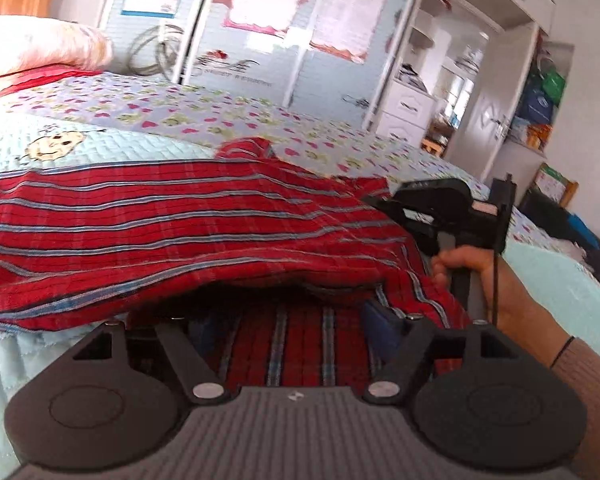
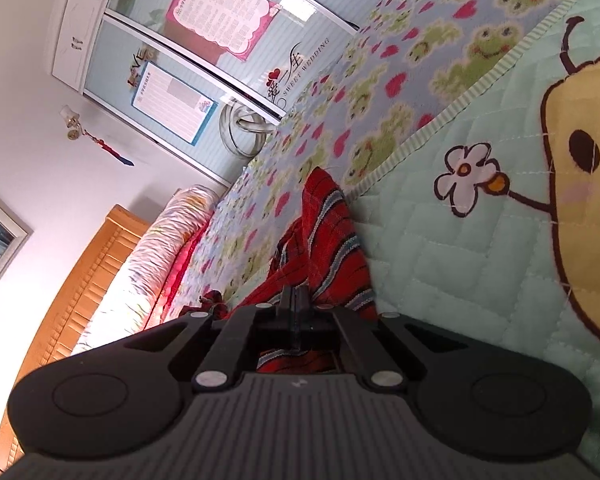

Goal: Fold clothes

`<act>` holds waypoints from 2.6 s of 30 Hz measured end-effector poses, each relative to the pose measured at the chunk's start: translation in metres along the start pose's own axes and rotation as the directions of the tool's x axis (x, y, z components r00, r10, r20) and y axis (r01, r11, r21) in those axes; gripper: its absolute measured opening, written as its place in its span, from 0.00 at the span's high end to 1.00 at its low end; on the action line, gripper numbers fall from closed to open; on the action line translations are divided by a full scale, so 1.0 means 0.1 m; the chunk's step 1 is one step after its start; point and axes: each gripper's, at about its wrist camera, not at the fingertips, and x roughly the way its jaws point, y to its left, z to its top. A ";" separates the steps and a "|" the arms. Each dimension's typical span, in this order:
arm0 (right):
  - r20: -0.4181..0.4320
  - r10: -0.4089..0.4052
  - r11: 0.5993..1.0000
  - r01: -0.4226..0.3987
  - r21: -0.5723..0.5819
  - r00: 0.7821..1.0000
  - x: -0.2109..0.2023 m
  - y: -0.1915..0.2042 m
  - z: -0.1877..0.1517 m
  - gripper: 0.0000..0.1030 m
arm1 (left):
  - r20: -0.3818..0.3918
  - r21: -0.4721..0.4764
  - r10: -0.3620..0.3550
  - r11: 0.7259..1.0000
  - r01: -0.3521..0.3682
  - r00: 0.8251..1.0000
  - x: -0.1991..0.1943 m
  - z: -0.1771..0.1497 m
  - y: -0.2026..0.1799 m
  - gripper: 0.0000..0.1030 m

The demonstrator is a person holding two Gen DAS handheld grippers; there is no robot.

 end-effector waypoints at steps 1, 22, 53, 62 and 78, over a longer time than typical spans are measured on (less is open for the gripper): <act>0.002 0.001 1.000 -0.001 0.000 1.000 0.00 0.00 0.00 1.00 | -0.020 0.004 -0.008 1.000 0.008 1.000 0.00 0.01 -0.01 0.27; 0.263 0.199 0.956 -0.246 0.161 0.944 -0.41 -0.35 0.01 0.48 | -0.193 0.145 -0.159 0.971 0.189 0.968 1.41 1.81 -0.33 0.29; 0.274 0.183 0.957 -0.234 0.169 0.944 -0.36 -0.36 0.05 0.43 | -0.243 0.107 -0.168 0.974 0.198 0.955 1.98 1.79 0.07 0.99; 0.220 0.309 0.939 -0.333 0.082 0.925 -0.42 -0.10 0.14 0.39 | -0.270 0.165 -0.052 0.981 0.099 0.962 2.19 1.64 0.19 1.00; 0.210 0.251 0.937 -0.292 0.192 0.945 -0.30 -0.32 0.13 0.33 | -0.363 0.216 -0.175 0.939 0.266 0.915 2.13 1.68 0.00 0.99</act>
